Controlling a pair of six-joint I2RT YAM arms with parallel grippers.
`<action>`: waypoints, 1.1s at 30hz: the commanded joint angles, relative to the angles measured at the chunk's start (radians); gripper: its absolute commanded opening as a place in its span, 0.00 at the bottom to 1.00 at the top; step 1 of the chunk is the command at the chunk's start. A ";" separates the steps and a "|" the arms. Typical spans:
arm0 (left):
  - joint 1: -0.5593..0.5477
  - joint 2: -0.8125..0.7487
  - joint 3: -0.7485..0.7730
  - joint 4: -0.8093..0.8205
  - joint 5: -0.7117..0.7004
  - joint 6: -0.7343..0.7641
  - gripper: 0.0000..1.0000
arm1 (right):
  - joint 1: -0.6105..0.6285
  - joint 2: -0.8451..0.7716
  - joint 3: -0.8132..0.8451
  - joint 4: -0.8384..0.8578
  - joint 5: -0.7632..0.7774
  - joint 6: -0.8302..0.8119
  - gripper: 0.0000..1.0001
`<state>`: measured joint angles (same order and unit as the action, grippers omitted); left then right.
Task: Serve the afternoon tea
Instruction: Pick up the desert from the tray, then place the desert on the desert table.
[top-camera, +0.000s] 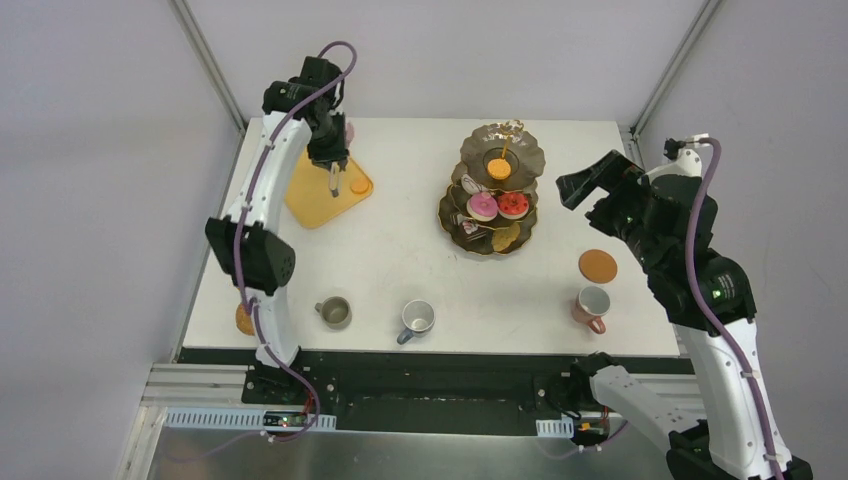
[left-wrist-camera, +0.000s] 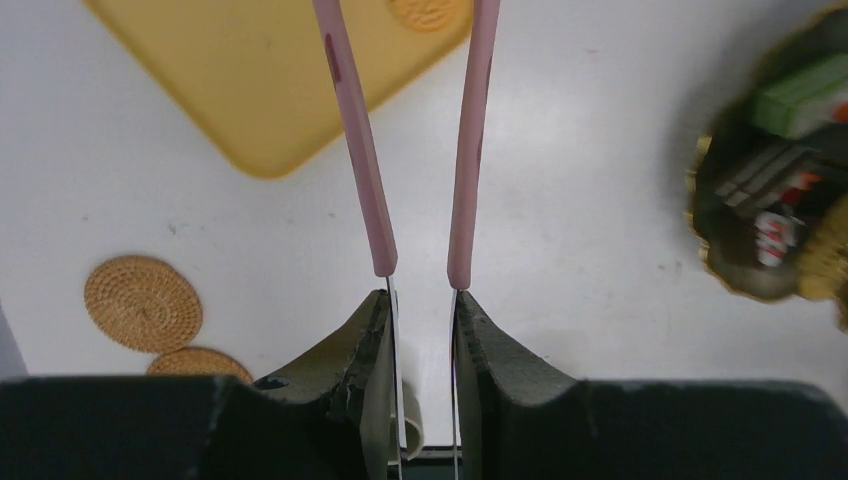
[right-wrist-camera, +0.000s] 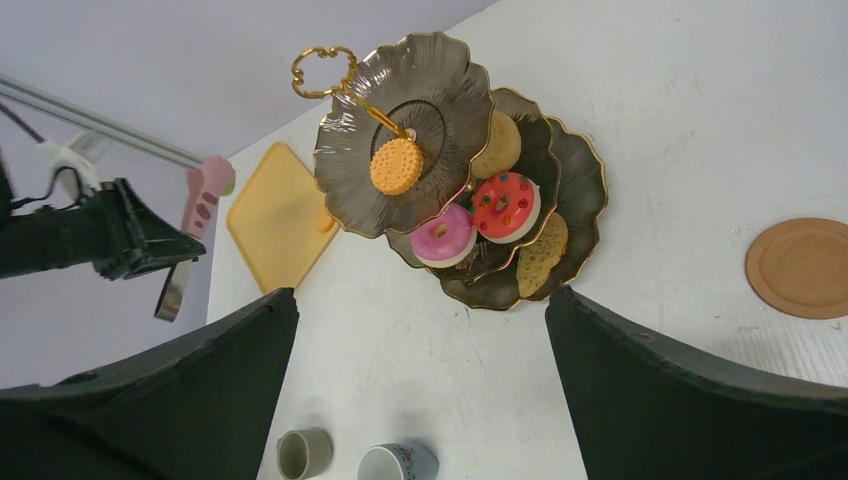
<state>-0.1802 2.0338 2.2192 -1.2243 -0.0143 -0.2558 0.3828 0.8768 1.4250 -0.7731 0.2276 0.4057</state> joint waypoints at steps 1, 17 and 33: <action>-0.180 -0.239 -0.019 0.090 -0.018 -0.058 0.14 | -0.004 -0.037 0.008 0.051 0.000 -0.018 0.99; -0.636 -0.154 0.154 0.198 -0.121 -0.101 0.12 | -0.002 -0.088 0.027 0.041 0.017 -0.035 0.99; -0.657 -0.040 0.196 0.236 -0.088 -0.048 0.13 | -0.002 -0.096 0.038 0.022 0.042 -0.036 0.99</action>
<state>-0.8314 1.9854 2.3741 -1.0229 -0.1131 -0.3302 0.3828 0.7841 1.4292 -0.7681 0.2478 0.3862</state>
